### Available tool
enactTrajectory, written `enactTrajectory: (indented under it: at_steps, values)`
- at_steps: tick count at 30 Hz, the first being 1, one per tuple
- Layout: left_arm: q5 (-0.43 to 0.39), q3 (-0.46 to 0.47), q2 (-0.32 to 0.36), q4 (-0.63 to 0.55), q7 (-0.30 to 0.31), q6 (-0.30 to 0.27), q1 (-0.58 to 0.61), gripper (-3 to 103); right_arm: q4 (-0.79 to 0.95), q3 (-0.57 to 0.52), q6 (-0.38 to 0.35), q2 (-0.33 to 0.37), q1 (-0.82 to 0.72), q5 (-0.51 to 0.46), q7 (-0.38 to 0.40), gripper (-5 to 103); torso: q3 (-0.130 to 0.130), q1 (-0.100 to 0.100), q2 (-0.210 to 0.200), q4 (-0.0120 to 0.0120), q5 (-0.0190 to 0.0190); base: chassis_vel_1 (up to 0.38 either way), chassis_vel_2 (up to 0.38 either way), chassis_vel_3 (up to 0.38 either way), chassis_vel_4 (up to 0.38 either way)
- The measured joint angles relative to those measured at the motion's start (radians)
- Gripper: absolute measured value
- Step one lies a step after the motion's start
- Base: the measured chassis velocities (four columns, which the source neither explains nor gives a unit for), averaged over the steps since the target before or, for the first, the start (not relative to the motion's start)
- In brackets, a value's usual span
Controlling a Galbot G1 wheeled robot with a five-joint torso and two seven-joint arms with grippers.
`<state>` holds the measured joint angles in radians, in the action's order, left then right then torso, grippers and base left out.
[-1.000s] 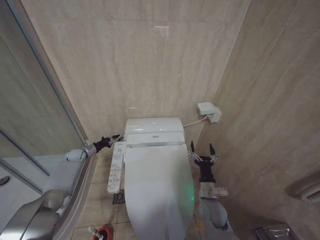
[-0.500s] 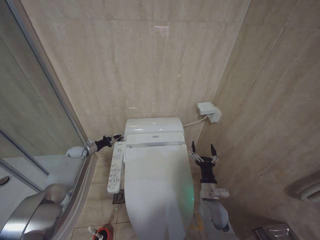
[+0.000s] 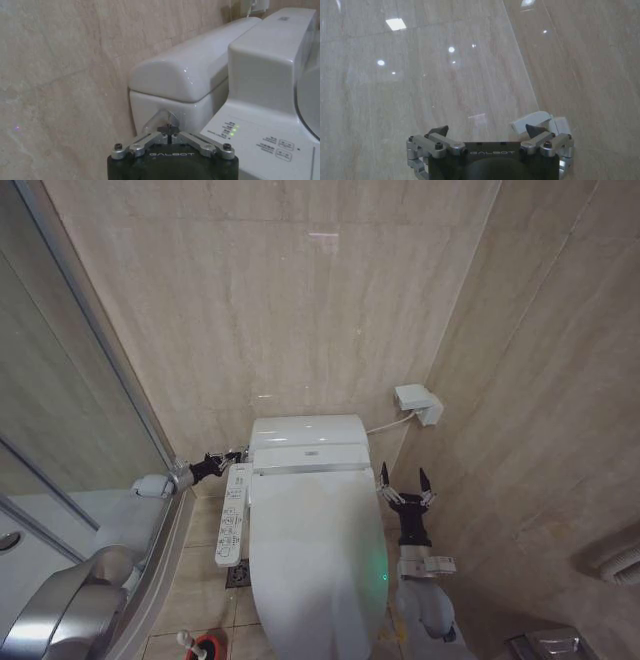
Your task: Open the toilet lid, clean the toilet bowl with a toilet brush, close the toilet lid, and flush.
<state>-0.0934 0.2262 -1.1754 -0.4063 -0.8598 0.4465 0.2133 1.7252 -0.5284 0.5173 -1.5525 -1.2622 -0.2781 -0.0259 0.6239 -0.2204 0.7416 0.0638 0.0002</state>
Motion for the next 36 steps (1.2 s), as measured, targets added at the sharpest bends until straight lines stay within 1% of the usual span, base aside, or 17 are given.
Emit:
enactTrajectory:
  at_steps: [4, 7, 11, 36]
  values:
    - [0.009, 0.0, -0.006, 0.006, 0.002, -0.001, 0.001, 0, 0.0, 0.0, 0.0, -0.002, -0.002, 0.001, 0.0, 100, 0.0, 0.0, 0.0, 0.0002, -0.0001, 0.0, 0.0, 0.0, 0.0]
    - [0.027, 0.0, -0.009, 0.015, 0.015, -0.007, 0.002, 0, 0.002, -0.001, 0.002, -0.003, -0.006, 0.002, -0.001, 100, 0.0, 0.0, 0.0, 0.0003, -0.0003, 0.0, 0.0, 0.0, 0.0]
    - [0.031, 0.002, -0.012, 0.016, 0.023, -0.008, 0.003, 0, 0.003, -0.002, 0.004, -0.003, -0.009, 0.002, -0.001, 100, 0.0, 0.0, 0.0, 0.0003, -0.0006, 0.0, 0.0, 0.0, 0.0]
    - [0.023, 0.004, -0.018, 0.017, 0.035, -0.01, 0.008, 0, 0.002, -0.003, 0.005, -0.001, -0.008, 0.004, 0.0, 100, 0.0, 0.0, 0.0, 0.0003, 0.0, 0.0, 0.0, 0.0, 0.0]
